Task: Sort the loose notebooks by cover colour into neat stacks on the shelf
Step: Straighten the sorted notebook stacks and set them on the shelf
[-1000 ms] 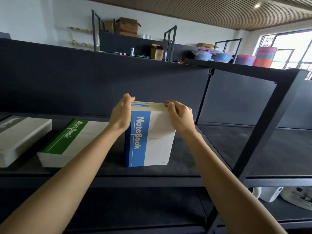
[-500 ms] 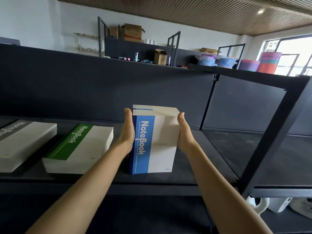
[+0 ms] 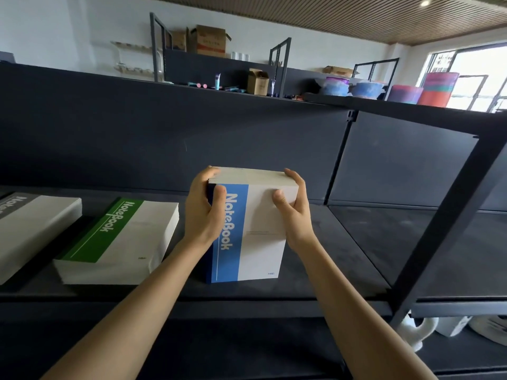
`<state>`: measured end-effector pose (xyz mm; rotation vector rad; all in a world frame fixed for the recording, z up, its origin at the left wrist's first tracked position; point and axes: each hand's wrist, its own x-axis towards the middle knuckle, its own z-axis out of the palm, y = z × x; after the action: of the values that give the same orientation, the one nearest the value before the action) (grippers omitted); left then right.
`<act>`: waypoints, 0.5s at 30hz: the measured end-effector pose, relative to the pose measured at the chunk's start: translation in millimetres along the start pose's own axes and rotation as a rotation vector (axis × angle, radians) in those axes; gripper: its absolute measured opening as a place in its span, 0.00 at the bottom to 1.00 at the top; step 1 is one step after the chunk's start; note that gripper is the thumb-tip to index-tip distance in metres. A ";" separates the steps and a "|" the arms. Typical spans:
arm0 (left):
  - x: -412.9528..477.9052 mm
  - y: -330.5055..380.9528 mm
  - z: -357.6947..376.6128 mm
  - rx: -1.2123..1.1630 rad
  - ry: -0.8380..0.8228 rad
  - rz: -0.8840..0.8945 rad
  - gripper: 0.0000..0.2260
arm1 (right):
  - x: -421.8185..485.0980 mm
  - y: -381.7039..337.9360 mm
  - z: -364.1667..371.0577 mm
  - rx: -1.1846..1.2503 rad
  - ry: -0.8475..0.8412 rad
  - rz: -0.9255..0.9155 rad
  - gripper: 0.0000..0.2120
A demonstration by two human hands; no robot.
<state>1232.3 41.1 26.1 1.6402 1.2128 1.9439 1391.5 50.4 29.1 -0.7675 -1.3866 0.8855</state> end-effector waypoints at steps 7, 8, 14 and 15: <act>-12.7 -9.3 -3.8 -0.199 -0.102 -0.159 0.25 | -3.0 23.4 -13.2 0.041 -0.089 0.080 0.44; -19.0 -14.7 -3.4 -0.249 -0.117 -0.236 0.28 | -5.4 31.8 -14.7 0.044 -0.130 0.127 0.49; -36.7 -40.0 -1.8 -0.274 -0.165 -0.387 0.25 | -16.3 55.7 -13.8 0.079 -0.143 0.275 0.56; -36.8 -40.8 -2.3 -0.276 -0.174 -0.382 0.26 | -15.7 56.4 -13.6 0.077 -0.137 0.276 0.56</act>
<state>1229.9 38.1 -28.8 1.2975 1.0456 1.6136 1401.4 64.6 -28.6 -0.8646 -1.3769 1.2195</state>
